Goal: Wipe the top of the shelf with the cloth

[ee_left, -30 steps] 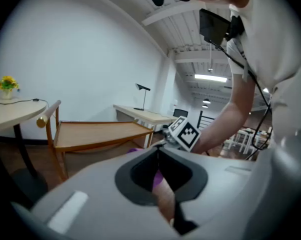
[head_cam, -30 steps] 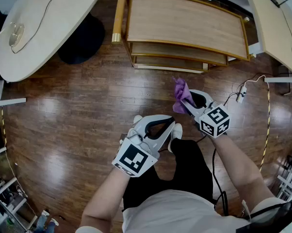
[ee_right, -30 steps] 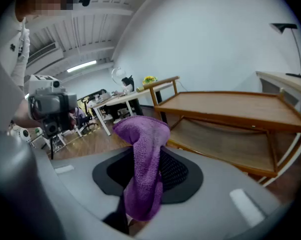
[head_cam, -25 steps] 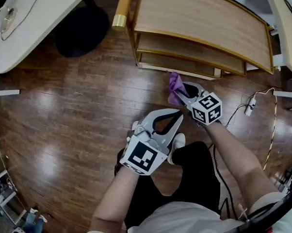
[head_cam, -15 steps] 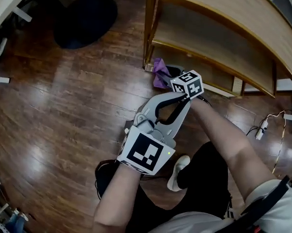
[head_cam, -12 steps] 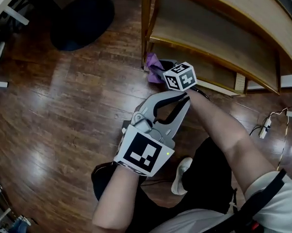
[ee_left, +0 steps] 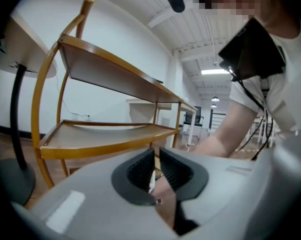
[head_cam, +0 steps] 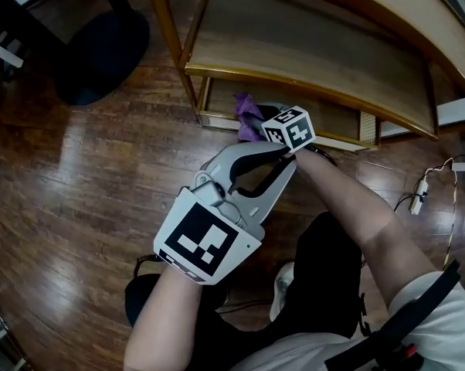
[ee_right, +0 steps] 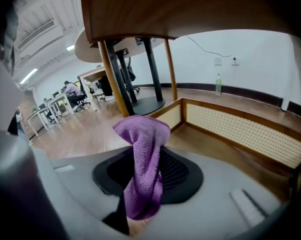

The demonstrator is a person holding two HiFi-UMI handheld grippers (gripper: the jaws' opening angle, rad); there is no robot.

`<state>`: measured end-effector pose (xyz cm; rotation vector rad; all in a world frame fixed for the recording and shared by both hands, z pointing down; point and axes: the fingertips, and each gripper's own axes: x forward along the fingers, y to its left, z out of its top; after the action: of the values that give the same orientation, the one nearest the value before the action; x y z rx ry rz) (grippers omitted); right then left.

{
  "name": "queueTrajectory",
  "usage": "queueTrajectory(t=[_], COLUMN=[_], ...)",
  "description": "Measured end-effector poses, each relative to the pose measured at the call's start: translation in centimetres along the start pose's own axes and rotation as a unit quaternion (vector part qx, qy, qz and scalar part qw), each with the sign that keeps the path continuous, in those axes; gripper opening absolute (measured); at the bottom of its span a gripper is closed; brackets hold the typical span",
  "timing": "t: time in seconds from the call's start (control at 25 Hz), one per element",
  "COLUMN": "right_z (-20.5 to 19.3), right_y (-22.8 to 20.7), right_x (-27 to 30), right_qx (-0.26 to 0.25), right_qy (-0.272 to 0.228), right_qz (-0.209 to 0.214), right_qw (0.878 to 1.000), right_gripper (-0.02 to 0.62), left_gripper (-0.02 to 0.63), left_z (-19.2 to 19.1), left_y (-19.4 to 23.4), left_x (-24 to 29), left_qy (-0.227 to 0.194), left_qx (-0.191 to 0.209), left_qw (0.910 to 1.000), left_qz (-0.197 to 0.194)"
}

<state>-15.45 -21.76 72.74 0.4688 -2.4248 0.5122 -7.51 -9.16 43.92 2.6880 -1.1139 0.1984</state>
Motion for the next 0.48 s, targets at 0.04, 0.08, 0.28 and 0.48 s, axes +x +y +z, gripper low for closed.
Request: queueTrajectory(t=[0.04,0.08,0.28,0.48], right_z=[-0.8,-1.7,-7.1,-12.9], right_y=[-1.3,-2.7,-11.0,-19.0], right_x=[-1.1,-2.4,-10.4,-20.3], right_qx=[0.002,0.006,0.042,0.075], right_qy=[0.000,-0.001,0.000,0.023], right_qz=[-0.012,-0.024,-0.102,-0.208], right_qw=[1.000,1.000,0.994,0.975], right_gripper=[0.126,0.126,0.126,0.126], left_gripper=[0.034,0.034,0.034,0.034], left_z=[0.1,0.0,-1.3,-2.2], left_y=[-0.4,-0.8,-2.3,-3.2], left_x=[0.4,0.7,2.6,3.5], left_qy=[0.002,0.004,0.022,0.027], left_qx=[0.003,0.007,0.038,0.050], left_qw=[0.9999,0.9998,0.9977,0.9955], left_qz=[-0.011,-0.020,-0.051,-0.075])
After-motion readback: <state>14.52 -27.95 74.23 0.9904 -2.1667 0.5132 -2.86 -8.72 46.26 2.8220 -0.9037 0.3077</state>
